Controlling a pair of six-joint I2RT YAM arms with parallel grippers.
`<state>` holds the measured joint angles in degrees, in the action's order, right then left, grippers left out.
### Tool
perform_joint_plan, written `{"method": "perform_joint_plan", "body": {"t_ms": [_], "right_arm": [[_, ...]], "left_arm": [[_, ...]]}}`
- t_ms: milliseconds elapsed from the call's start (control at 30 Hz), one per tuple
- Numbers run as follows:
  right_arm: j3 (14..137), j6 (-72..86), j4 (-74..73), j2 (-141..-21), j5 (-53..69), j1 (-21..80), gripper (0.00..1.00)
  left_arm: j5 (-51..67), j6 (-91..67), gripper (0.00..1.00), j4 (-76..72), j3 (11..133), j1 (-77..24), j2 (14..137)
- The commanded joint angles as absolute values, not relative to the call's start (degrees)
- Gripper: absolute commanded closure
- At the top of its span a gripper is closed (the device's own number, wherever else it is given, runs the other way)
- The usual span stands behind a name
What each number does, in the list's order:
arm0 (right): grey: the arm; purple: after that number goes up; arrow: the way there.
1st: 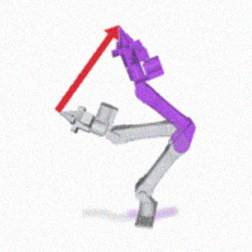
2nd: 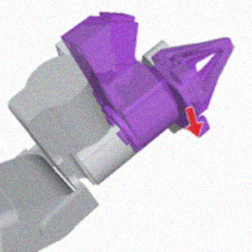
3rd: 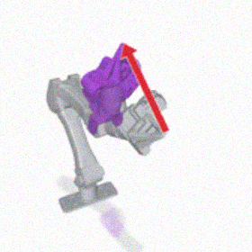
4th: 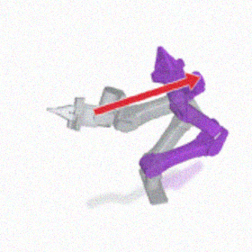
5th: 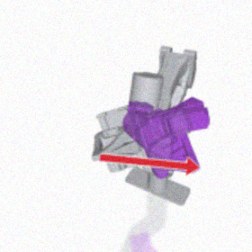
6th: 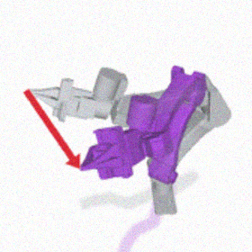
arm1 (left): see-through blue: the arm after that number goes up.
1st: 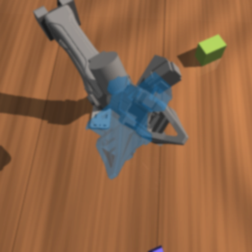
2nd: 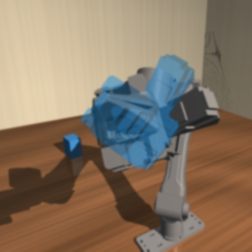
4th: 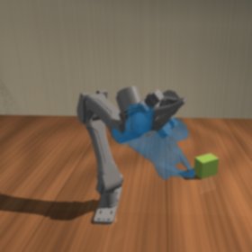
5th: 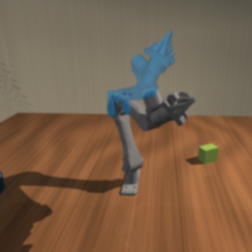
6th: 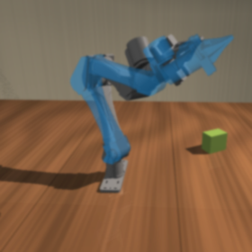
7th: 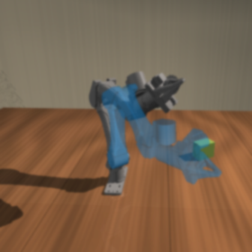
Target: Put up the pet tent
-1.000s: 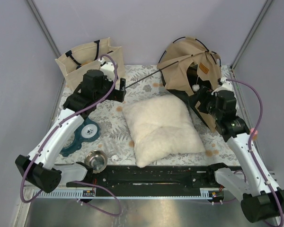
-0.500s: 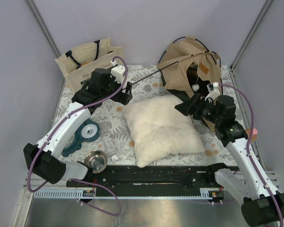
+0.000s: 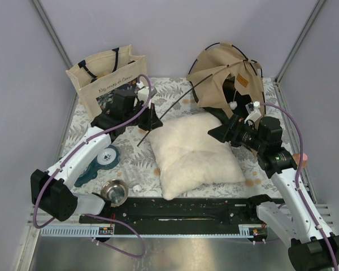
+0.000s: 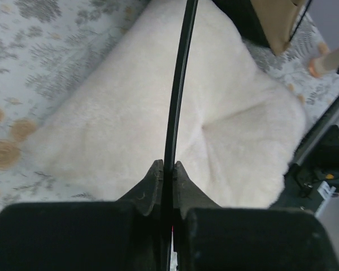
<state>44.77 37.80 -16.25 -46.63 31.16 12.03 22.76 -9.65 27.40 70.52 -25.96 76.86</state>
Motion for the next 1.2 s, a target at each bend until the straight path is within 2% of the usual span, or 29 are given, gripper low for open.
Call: {"method": "perform_joint_plan", "body": {"t_ms": [0, 500, 767, 933, 1167], "right_arm": [[46.93, 37.44, -16.08, -46.23, 33.13, 11.95, 0.13], [40.88, 38.93, -12.66, -41.58, 39.01, 12.04, 0.11], [31.74, 45.52, -2.21, -33.23, 46.49, 12.92, 0.08], [31.2, 43.94, -5.19, -30.85, 44.04, 14.15, 0.08], [29.88, 52.02, 6.84, -33.48, 41.23, 17.39, 0.1]], "left_arm": [[25.76, -19.14, 1.0, 17.33, 65.4, -27.68, 71.29], [-4.12, -34.18, 1.0, 6.6, 55.38, -46.57, 61.35], [-5.8, -37.88, 1.0, -1.67, 54.05, -54.84, 64.33], [-7.11, -37.53, 1.0, -2.29, 56.07, -58.35, 66.88], [-8.09, -37.18, 1.0, -3.51, 55.19, -62.22, 69.08]]}}
